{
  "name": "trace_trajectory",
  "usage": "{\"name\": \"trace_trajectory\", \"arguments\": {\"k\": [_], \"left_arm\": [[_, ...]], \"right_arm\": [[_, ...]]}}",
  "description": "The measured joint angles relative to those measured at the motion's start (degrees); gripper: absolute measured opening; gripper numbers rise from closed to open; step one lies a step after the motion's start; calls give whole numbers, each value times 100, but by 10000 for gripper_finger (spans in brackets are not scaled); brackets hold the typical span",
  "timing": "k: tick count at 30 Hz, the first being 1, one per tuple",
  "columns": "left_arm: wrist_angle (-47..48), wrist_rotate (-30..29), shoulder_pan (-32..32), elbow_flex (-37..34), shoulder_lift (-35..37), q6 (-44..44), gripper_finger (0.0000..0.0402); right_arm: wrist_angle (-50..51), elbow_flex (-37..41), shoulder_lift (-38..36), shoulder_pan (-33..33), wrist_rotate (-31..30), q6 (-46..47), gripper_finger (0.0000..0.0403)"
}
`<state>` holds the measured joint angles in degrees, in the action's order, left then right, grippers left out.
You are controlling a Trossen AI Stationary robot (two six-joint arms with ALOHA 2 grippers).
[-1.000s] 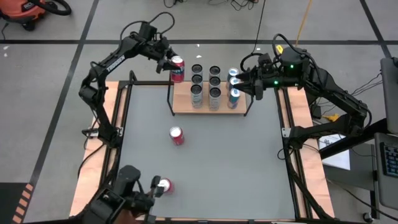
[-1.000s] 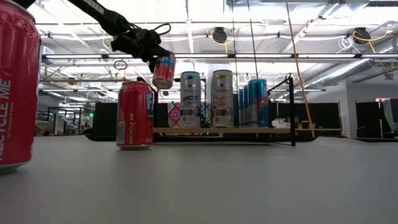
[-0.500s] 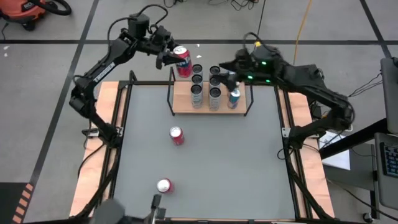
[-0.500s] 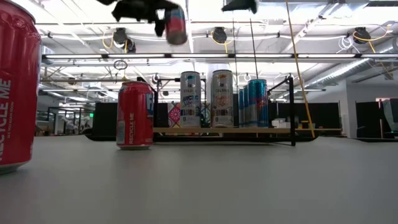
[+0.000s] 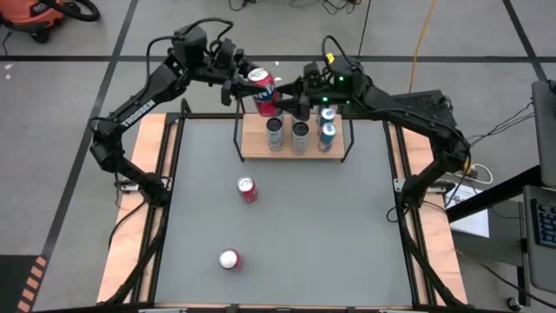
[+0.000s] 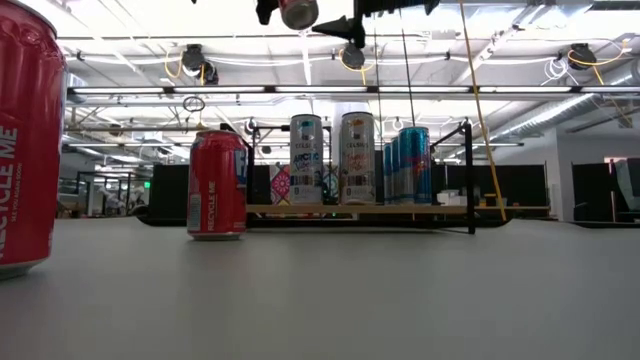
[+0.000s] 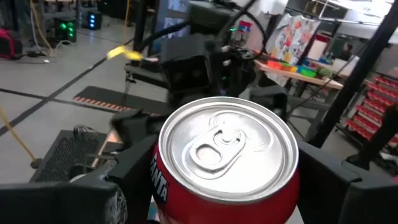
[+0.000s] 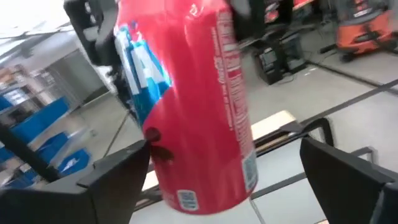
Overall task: Place canned beverage on shelf
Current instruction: Put the middle right red soda can on the shelf
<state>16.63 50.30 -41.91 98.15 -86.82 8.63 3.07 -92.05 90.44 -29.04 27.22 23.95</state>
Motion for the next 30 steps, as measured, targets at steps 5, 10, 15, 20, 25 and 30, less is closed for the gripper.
{"name": "trace_trajectory", "arguments": {"k": [5,10,15,20,25,30], "left_arm": [[-187,-618,273,-3,-1,-42,285],[-258,-868,344,-2,-8,-9,284],[-276,-900,381,-2,-5,1,284],[-265,-890,385,-2,-8,10,284],[-266,-898,409,-4,-8,51,301],[-236,-905,457,-4,-8,76,309]], "right_arm": [[-245,-2,217,0,497,-77,379],[-355,-2,320,22,733,-147,379],[-639,-2,327,22,686,-276,358],[-776,-2,325,-2,733,-275,313],[-816,0,326,-4,746,-285,267],[-795,0,325,0,762,-283,253]]}}
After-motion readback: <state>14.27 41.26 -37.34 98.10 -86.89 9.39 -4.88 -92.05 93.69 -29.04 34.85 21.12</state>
